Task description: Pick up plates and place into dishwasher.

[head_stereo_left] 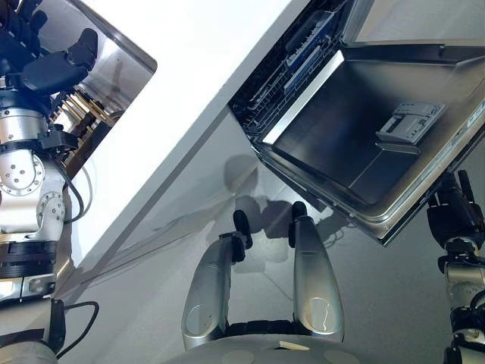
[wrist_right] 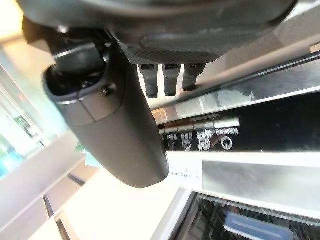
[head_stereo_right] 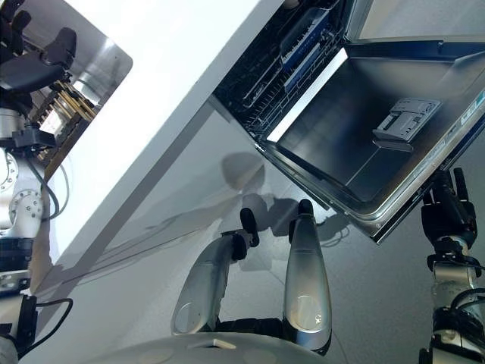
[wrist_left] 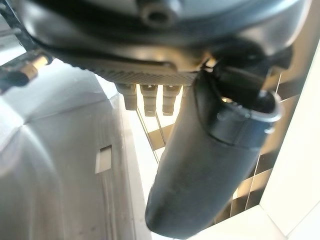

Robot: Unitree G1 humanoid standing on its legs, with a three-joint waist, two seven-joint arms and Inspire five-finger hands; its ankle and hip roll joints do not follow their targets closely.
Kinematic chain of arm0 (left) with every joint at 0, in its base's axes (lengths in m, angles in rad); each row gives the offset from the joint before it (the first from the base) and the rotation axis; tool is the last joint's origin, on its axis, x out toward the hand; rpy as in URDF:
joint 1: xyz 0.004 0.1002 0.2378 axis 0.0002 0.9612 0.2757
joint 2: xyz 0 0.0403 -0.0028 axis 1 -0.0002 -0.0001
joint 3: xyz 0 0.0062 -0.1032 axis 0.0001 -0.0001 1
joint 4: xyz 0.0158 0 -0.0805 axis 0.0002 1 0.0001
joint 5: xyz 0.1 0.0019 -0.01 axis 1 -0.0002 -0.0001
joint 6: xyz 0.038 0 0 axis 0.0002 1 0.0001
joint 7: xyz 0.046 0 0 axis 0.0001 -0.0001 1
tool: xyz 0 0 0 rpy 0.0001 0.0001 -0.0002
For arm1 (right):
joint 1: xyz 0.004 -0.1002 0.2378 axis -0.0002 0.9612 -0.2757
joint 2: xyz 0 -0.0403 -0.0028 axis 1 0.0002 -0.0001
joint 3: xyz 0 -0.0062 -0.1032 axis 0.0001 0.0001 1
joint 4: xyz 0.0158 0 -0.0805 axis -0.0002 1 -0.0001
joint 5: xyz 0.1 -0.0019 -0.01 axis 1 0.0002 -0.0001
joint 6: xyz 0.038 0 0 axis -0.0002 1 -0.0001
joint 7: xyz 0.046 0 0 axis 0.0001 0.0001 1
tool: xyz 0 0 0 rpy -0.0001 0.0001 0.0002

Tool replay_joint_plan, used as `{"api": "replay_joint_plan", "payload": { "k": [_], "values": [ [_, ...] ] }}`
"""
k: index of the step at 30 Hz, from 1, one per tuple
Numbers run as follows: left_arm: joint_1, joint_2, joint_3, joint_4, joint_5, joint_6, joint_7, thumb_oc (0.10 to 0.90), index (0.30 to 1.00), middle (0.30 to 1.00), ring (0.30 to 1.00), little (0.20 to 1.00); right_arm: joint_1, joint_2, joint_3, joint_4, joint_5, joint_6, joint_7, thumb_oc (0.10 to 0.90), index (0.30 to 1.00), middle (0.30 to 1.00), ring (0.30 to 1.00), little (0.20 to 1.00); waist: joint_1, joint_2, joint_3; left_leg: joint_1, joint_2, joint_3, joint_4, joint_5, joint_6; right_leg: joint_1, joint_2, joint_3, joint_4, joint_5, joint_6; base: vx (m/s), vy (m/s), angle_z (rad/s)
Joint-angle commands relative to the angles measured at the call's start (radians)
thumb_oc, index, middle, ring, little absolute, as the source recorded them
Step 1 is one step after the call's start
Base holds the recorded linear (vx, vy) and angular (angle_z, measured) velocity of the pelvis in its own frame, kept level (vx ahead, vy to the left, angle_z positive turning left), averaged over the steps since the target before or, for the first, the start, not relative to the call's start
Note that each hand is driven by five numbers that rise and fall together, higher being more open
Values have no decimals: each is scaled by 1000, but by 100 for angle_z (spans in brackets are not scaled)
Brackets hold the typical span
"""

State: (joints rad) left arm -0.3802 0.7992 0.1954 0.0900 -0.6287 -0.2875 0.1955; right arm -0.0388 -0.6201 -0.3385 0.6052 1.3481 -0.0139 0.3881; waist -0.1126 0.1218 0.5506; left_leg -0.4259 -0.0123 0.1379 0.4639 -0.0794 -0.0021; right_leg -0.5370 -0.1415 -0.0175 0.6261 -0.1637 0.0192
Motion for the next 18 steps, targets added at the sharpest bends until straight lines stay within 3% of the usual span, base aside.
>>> {"api": "replay_joint_plan", "payload": {
  "k": [1,6,12,18],
  "values": [
    [-59,20,54,-37,16,-131,35,800,900,900,900,900,-223,59,238,-344,-69,117,254,800,900,900,900,900,30,0,-31,45,-70,41,52,-99,80,50,48,-37,-55,30,-24,-13,-28,-14],
    [-68,34,41,-43,14,-114,27,800,900,900,900,900,-299,85,295,-535,-92,128,259,800,900,900,900,900,43,-13,-31,53,-71,32,43,-97,83,65,50,-39,-72,42,-17,8,-23,-16],
    [-91,24,24,-20,13,-104,7,800,900,900,900,900,-397,176,336,-745,-113,166,237,800,900,900,900,900,49,-13,-31,90,-77,20,17,-86,83,103,50,-31,-104,59,-9,26,23,-20],
    [-110,24,16,1,0,-95,-2,800,900,900,900,900,-423,208,365,-823,-167,187,217,800,900,900,900,900,50,-19,-31,119,-78,21,-7,-70,83,136,50,-26,-143,84,-6,15,30,-7]
  ]
}}
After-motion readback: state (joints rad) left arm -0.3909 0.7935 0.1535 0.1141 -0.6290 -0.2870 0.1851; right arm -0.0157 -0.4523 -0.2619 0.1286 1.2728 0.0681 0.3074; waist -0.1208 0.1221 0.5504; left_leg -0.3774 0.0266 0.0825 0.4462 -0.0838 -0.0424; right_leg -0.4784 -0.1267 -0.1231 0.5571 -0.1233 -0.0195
